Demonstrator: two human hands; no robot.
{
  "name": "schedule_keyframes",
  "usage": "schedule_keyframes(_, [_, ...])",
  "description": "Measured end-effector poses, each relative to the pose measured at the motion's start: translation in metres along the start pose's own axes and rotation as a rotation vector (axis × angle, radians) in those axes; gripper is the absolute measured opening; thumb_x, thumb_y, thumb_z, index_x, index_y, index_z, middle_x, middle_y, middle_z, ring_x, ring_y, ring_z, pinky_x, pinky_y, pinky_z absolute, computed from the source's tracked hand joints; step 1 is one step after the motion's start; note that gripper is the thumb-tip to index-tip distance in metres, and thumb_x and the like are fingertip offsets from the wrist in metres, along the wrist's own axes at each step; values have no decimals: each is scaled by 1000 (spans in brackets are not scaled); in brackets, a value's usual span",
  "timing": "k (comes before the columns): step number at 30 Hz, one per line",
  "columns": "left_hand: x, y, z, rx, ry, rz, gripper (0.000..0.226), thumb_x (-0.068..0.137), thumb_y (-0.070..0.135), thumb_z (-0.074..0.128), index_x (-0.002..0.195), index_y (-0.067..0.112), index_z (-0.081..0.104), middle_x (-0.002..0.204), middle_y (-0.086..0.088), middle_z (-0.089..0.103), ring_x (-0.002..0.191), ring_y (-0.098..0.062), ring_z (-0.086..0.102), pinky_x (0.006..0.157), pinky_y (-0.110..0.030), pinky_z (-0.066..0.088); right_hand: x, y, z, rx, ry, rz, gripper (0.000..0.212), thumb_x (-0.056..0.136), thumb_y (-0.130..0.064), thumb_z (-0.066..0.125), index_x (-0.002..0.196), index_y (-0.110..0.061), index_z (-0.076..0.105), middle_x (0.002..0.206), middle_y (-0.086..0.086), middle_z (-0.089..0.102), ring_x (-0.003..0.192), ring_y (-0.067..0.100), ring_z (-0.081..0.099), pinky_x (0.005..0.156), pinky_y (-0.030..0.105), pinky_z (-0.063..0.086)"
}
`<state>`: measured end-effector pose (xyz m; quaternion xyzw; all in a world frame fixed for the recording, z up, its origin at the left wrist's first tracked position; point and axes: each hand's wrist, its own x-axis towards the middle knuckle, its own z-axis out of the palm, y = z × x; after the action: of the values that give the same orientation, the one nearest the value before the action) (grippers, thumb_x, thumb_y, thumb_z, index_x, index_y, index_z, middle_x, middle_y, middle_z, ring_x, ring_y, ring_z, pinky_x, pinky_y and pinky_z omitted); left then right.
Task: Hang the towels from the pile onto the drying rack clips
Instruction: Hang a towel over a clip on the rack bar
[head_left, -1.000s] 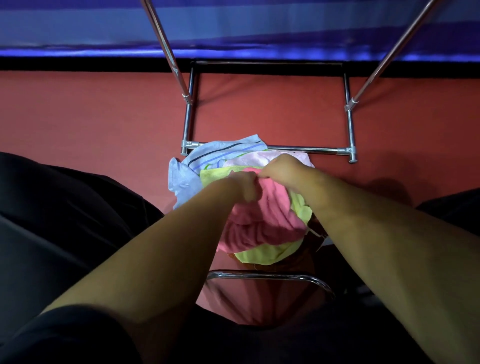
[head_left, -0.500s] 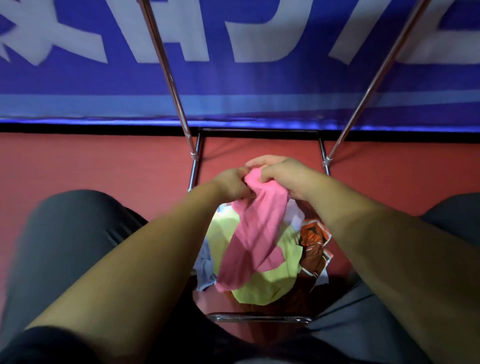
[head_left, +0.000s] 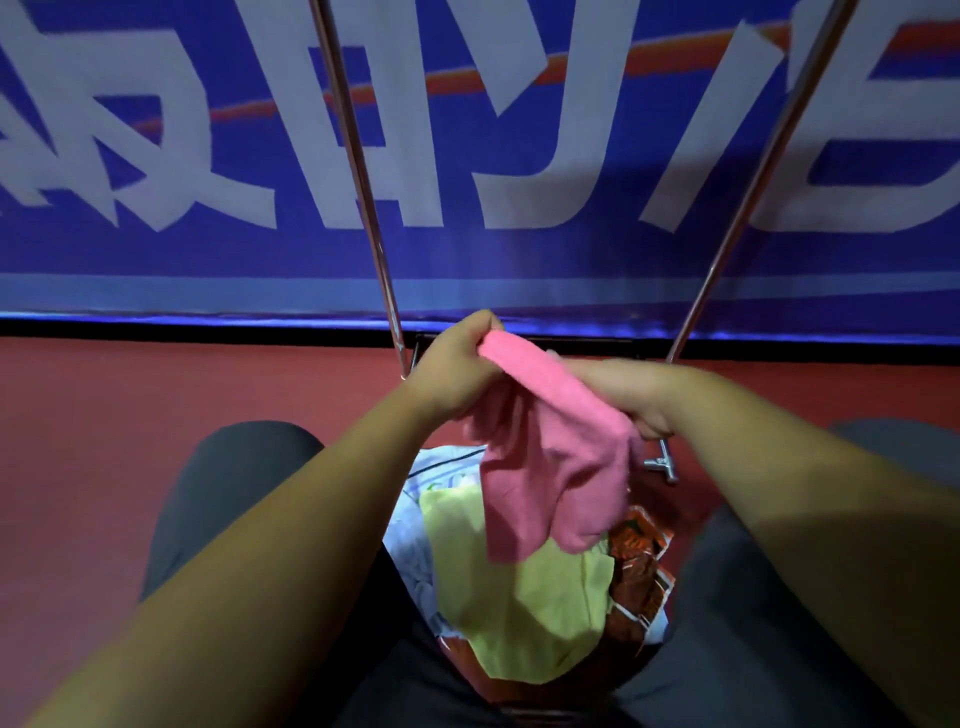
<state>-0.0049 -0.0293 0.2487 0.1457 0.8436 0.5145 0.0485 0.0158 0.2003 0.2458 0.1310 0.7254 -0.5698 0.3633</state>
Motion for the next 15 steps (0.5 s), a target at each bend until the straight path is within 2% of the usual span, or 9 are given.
schedule_keyframes(2, [-11, 0, 8, -170, -16, -96, 15, 96, 10, 68, 94, 9, 53, 64, -8, 57, 51, -19, 48, 45, -27, 39, -3, 10, 7, 6, 35, -12, 37, 113, -43, 45, 99, -16, 66, 68, -12, 77, 64, 7, 74, 65, 23, 60])
schedule_keyframes(4, [-17, -2, 9, -175, -52, -143, 14, 96, 18, 69, 99, 10, 58, 73, -8, 66, 60, -22, 58, 54, -34, 50, -4, 15, 13, 11, -14, 11, 31, 111, -34, 50, 93, -15, 66, 67, -8, 77, 58, 6, 73, 56, 19, 58])
schedule_keyframes(6, [-17, -9, 6, -16, -121, -150, 18, 93, 26, 72, 107, 17, 65, 91, 2, 74, 80, -16, 67, 75, -35, 57, -4, 13, 14, 93, -56, -23, 28, 105, -34, 62, 93, -11, 75, 93, 6, 81, 74, 14, 75, 68, 24, 62])
schedule_keyframes(8, [-18, -16, 3, 67, -274, -223, 38, 88, 30, 77, 123, 22, 64, 112, 3, 73, 101, -15, 69, 90, -33, 58, 4, 13, 9, 200, 15, -105, 22, 97, -32, 74, 102, -12, 81, 115, 13, 78, 93, 20, 73, 87, 33, 60])
schedule_keyframes(10, [-24, -20, 4, -46, -448, -330, 67, 78, 25, 77, 141, 20, 55, 129, -1, 70, 118, -20, 68, 102, -36, 56, 7, 11, 5, 202, 90, -214, 15, 94, -23, 79, 104, -13, 82, 111, 10, 80, 100, 23, 74, 95, 37, 58])
schedule_keyframes(12, [-28, -18, 10, -182, -546, -378, 75, 76, 9, 71, 146, 25, 49, 131, 0, 69, 116, -24, 69, 100, -45, 55, 8, 8, 5, 165, 150, -319, 15, 94, -6, 76, 106, -13, 82, 104, 8, 82, 99, 22, 74, 95, 35, 58])
schedule_keyframes(15, [-24, -12, 25, -259, -397, -381, 86, 84, -11, 59, 153, 35, 37, 121, 1, 68, 95, -21, 67, 88, -51, 59, 7, 6, 12, 183, 155, -403, 33, 90, 10, 67, 114, -8, 80, 107, 12, 81, 102, 26, 75, 99, 39, 56])
